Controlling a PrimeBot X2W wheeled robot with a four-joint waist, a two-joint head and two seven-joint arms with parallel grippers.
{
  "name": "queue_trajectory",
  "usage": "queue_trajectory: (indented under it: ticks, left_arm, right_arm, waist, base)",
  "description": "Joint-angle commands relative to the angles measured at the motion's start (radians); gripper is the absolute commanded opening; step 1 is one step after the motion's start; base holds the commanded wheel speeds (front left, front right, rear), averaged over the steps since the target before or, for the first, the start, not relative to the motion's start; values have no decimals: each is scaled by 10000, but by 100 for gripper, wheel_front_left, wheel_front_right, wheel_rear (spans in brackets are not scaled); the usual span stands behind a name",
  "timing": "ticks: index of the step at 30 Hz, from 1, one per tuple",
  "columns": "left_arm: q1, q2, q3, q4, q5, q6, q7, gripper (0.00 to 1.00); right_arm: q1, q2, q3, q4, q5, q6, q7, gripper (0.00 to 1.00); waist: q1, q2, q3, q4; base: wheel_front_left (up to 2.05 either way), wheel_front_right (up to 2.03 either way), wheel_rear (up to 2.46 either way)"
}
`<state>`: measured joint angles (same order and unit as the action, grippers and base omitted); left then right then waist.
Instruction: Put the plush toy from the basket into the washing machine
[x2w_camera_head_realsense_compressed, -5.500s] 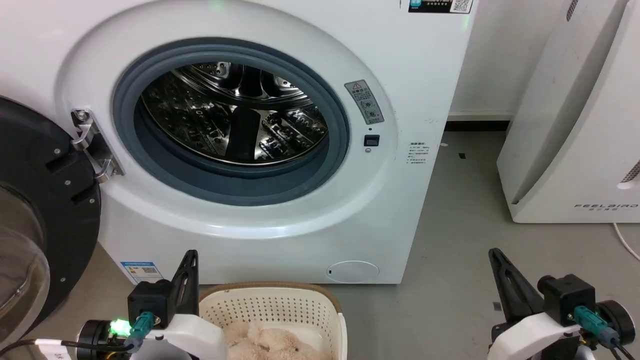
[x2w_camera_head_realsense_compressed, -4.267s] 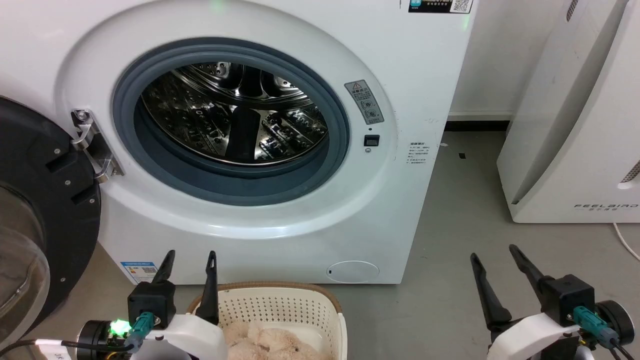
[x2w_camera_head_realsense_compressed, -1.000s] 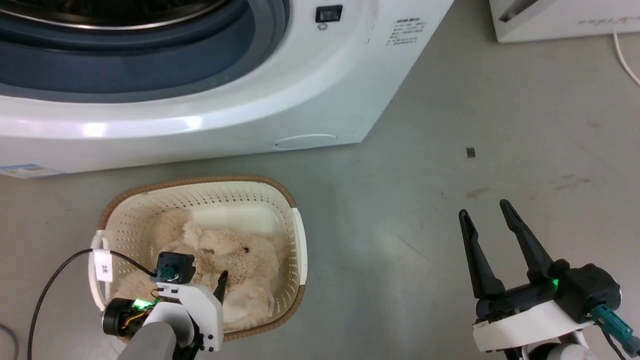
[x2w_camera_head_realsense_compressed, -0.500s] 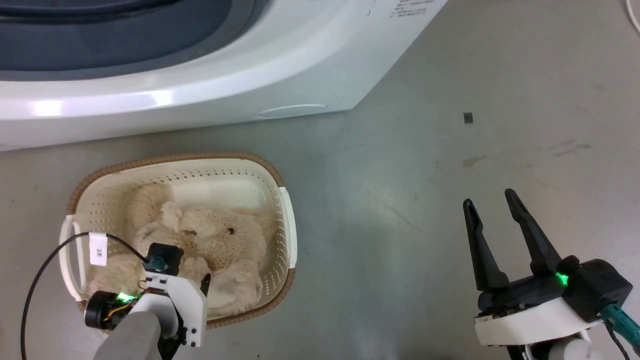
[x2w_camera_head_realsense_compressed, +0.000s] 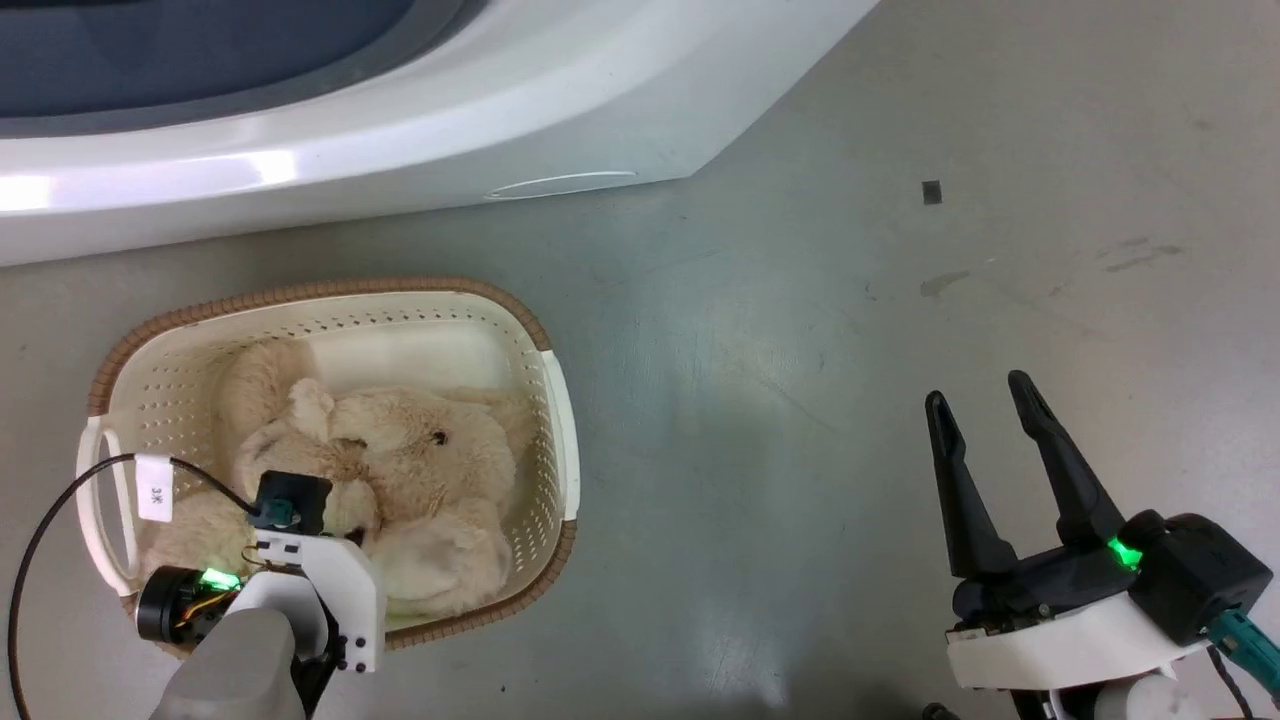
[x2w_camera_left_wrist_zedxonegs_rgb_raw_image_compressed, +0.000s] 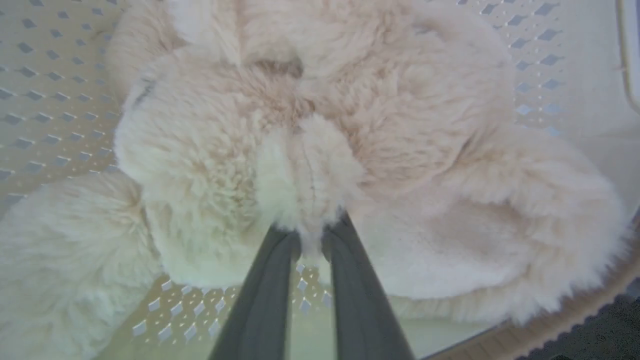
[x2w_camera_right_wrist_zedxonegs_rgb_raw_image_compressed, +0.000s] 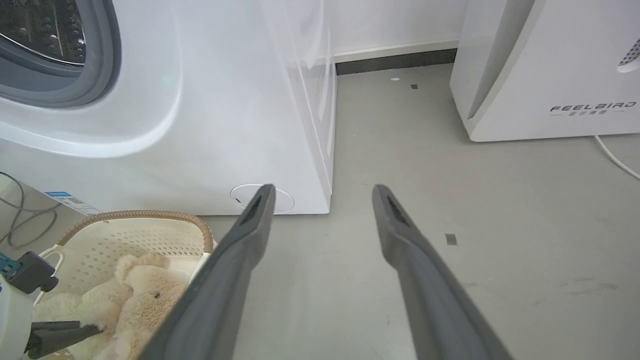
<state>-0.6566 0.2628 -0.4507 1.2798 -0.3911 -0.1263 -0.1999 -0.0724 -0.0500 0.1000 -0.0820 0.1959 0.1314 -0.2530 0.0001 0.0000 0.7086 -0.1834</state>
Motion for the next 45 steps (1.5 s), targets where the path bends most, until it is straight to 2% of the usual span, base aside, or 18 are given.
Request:
queue_trajectory:
  ticks: [1, 13, 19, 33, 45]
  left_arm:
    - [-136, -27, -30, 21, -83, -39, -114, 0]
    - [448, -187, 18, -51, -418, -42, -544, 0]
    - [1018, -155, 254, -766, -609, -38, -612, 0]
    - [3589, -82, 1595, -5046, 123, 609, -617, 0]
    - [5723, -317, 3059, -9938, 1444, 976, -618, 0]
  right_arm:
    - [-199, -3, -15, 29, 68, -7, -88, 100]
    - [-241, -3, 1, 435, 239, -7, -88, 100]
    - [-90, -3, 22, 714, 273, -7, -88, 100]
    - [565, -3, -78, 1160, 261, -7, -88, 100]
    - [1172, -3, -98, 1400, 278, -7, -88, 100]
  waist:
    - [-1, 0, -93, 32]
    - [-1, 0, -1342, 160]
    - [-1, 0, -2316, 315]
    - [-1, 0, -4641, 1071]
    - [-1, 0, -6052, 1560]
  base:
    - [0, 0, 0]
    - [0, 0, 0]
    - [0, 0, 0]
    - [0, 0, 0]
    - [0, 0, 0]
